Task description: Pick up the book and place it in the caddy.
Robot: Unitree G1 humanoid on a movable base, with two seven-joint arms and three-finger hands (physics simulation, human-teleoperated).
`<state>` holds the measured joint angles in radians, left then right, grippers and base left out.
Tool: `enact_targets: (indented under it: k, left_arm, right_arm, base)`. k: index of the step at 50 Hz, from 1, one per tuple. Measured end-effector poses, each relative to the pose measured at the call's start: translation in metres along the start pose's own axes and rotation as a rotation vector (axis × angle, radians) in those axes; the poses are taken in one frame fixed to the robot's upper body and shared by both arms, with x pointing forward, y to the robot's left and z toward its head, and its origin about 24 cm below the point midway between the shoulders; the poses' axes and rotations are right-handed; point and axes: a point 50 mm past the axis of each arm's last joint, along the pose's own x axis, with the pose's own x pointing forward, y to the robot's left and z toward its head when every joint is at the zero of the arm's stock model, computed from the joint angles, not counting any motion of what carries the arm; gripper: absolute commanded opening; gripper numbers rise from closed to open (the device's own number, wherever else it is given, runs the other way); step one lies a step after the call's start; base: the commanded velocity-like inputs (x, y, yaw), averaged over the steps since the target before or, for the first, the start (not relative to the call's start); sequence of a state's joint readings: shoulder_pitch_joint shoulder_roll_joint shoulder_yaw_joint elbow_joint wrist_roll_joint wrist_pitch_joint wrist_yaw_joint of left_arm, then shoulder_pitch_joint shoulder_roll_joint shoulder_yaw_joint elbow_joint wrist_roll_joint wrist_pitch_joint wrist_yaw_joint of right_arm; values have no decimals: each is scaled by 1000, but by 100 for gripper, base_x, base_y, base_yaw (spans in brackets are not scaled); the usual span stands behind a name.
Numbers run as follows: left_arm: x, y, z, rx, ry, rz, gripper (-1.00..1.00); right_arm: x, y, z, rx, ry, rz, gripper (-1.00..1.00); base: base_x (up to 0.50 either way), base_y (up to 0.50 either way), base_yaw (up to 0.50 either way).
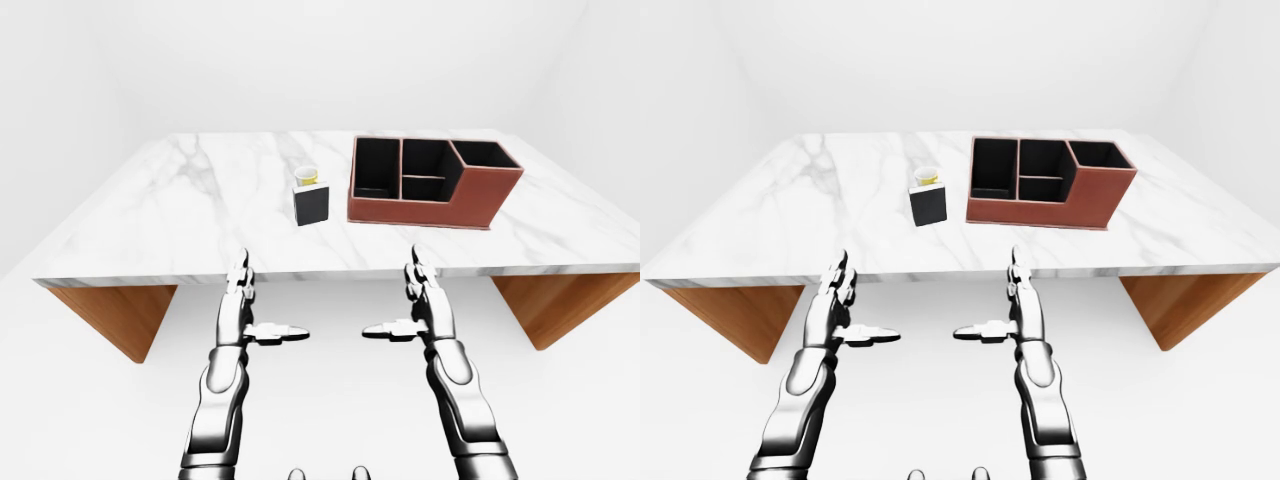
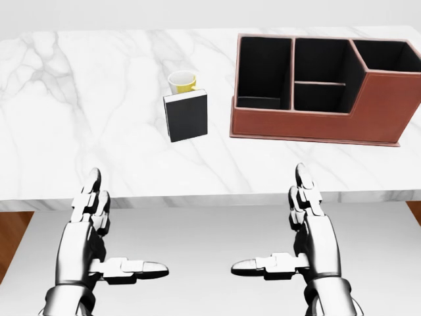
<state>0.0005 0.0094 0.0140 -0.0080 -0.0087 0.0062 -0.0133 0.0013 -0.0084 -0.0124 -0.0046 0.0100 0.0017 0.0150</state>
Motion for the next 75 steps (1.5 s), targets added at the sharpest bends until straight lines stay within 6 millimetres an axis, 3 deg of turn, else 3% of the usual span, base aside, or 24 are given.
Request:
enact_targets:
  k: [16, 31, 46, 75]
  left_arm:
    - [7, 17, 22, 38, -40, 15, 100]
    - [21, 29, 58, 87, -173, 23, 100]
    - [20, 33, 81, 107, -266, 28, 100]
    - [11, 36, 101, 116, -356, 37, 100]
  right_arm:
    - [5, -5, 20, -37, -30, 20, 100]
    - [23, -3, 67, -88, -216, 35, 100]
    - [20, -1, 106, -82, -379, 48, 100]
    - [9, 0, 129, -84, -487, 73, 100]
  base:
    - [0, 0, 0]
    - [0, 0, 0]
    - [16, -4, 0]
    - [47, -7, 0]
